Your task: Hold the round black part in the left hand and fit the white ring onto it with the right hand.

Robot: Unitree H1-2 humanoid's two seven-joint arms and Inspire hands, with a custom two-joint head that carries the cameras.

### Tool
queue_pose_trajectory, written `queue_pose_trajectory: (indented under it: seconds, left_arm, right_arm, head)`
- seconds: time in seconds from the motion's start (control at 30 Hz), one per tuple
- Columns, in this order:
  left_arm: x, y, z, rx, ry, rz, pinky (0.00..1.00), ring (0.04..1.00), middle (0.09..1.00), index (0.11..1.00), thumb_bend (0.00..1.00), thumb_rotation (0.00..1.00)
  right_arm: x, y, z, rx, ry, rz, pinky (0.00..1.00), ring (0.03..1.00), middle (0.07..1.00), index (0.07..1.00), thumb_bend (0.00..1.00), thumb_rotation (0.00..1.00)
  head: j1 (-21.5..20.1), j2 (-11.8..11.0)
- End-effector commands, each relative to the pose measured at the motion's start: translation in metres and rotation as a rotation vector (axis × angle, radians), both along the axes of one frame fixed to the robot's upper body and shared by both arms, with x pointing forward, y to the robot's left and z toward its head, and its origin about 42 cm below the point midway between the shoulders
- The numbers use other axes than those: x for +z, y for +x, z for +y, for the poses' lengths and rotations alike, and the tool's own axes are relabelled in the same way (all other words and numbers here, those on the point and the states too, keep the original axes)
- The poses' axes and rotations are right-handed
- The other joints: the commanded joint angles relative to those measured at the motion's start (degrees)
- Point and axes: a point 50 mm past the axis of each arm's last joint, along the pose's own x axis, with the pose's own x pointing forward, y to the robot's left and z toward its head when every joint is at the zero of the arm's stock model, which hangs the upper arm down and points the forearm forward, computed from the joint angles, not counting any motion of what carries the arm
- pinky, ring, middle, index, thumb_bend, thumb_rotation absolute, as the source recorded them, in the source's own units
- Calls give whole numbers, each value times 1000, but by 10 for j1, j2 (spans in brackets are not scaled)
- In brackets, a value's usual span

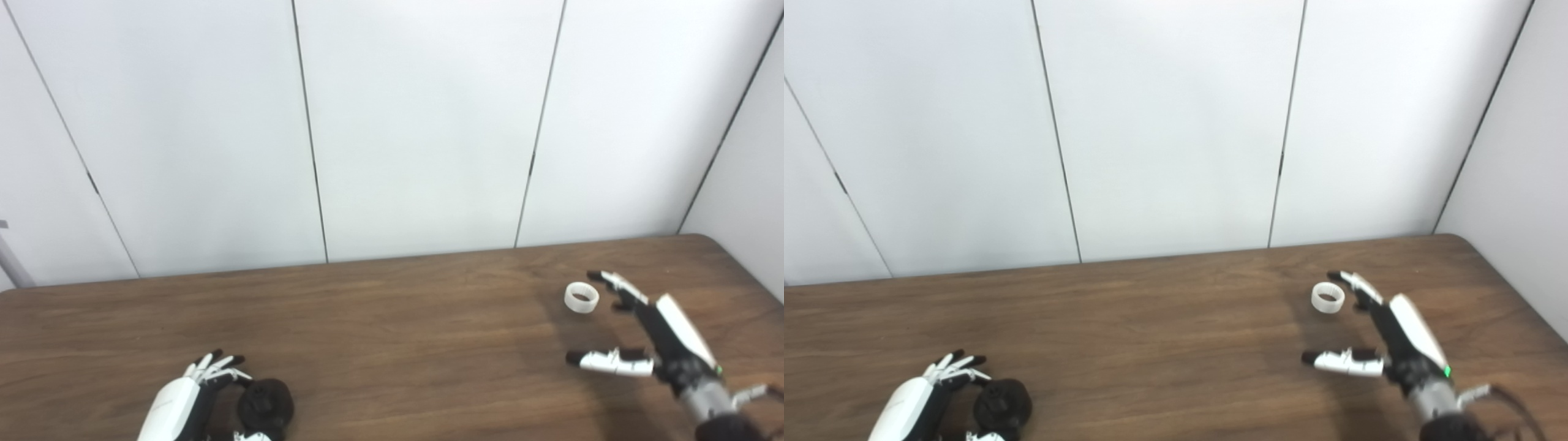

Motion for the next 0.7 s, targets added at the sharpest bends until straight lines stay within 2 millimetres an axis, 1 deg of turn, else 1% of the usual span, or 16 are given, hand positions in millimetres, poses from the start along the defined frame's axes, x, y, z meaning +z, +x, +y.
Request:
queue_pose_trajectory:
  seconds: [0.0, 0.1, 0.17, 0.23, 0.5, 0.67]
  left_arm:
    - [-10, -11, -8, -83, 12, 52, 1000, 969, 862, 480, 518, 41]
    - [-12, -14, -10, -98, 4, 55, 1000, 975, 863, 480, 517, 39]
    - [-13, -14, -9, -109, 15, 43, 1000, 977, 856, 480, 517, 38]
    - [-13, -14, -8, -116, 27, 32, 1000, 968, 850, 480, 517, 38]
    - [-14, -14, -7, -123, 21, 5, 1000, 959, 838, 480, 517, 38]
    - [-14, -15, -7, -126, 21, 1, 1000, 951, 836, 480, 517, 39]
  right_arm:
    - [24, 12, -5, -21, -72, -63, 873, 999, 965, 849, 866, 310]
    - [37, 25, -15, -44, -129, -50, 900, 1000, 976, 838, 893, 271]
    - [44, 34, -20, -53, -160, -27, 923, 1000, 978, 844, 896, 278]
    - [49, 41, -23, -60, -180, -14, 919, 1000, 975, 843, 910, 308]
    - [51, 68, -30, -93, -226, 74, 950, 1000, 968, 828, 920, 356]
    - [50, 83, -28, -103, -222, 156, 986, 1000, 997, 830, 937, 363]
  head:
    - [-3, -2]
    - [-9, -7]
    - [-11, -9]
    - [-13, -11]
    - [-19, -15]
    - [-18, -15]
